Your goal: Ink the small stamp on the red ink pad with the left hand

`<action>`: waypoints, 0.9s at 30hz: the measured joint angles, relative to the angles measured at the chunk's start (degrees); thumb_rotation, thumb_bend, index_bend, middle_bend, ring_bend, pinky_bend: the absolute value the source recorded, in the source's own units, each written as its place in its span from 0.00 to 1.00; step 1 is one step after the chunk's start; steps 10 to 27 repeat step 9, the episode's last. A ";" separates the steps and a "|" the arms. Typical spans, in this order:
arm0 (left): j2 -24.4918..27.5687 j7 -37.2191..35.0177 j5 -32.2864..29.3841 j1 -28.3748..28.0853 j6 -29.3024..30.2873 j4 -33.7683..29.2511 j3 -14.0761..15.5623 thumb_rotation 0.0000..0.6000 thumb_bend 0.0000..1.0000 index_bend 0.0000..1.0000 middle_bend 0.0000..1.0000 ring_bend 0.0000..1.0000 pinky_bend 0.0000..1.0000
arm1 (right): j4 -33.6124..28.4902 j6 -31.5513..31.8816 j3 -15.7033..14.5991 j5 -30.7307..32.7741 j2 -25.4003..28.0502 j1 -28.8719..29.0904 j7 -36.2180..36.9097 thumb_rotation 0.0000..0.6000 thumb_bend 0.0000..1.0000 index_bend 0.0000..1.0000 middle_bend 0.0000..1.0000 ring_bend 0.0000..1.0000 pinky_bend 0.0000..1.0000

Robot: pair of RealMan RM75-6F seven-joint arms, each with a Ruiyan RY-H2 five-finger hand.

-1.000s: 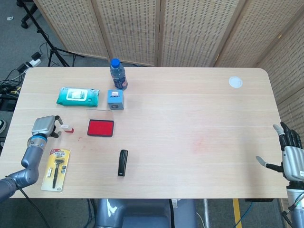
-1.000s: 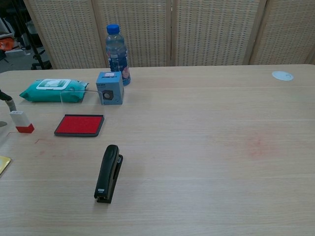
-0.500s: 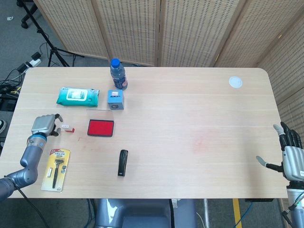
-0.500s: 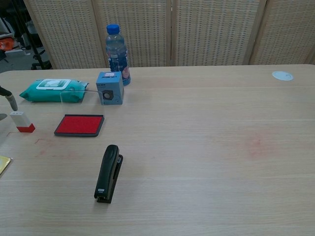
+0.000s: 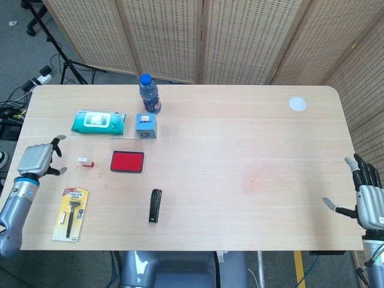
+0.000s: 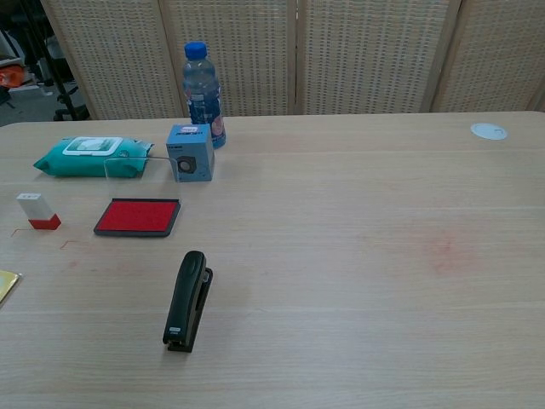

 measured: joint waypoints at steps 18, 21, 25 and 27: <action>-0.61 -11.52 13.19 12.44 20.98 -2.37 0.93 1.00 0.04 0.00 0.00 0.00 0.00 | -0.19 0.81 -0.10 -0.67 0.27 -0.31 0.41 1.00 0.00 0.00 0.00 0.00 0.00; -0.61 -11.52 13.19 12.44 20.98 -2.37 0.93 1.00 0.04 0.00 0.00 0.00 0.00 | -0.19 0.81 -0.10 -0.67 0.27 -0.31 0.41 1.00 0.00 0.00 0.00 0.00 0.00; -0.61 -11.52 13.19 12.44 20.98 -2.37 0.93 1.00 0.04 0.00 0.00 0.00 0.00 | -0.19 0.81 -0.10 -0.67 0.27 -0.31 0.41 1.00 0.00 0.00 0.00 0.00 0.00; -0.61 -11.52 13.19 12.44 20.98 -2.37 0.93 1.00 0.04 0.00 0.00 0.00 0.00 | -0.19 0.81 -0.10 -0.67 0.27 -0.31 0.41 1.00 0.00 0.00 0.00 0.00 0.00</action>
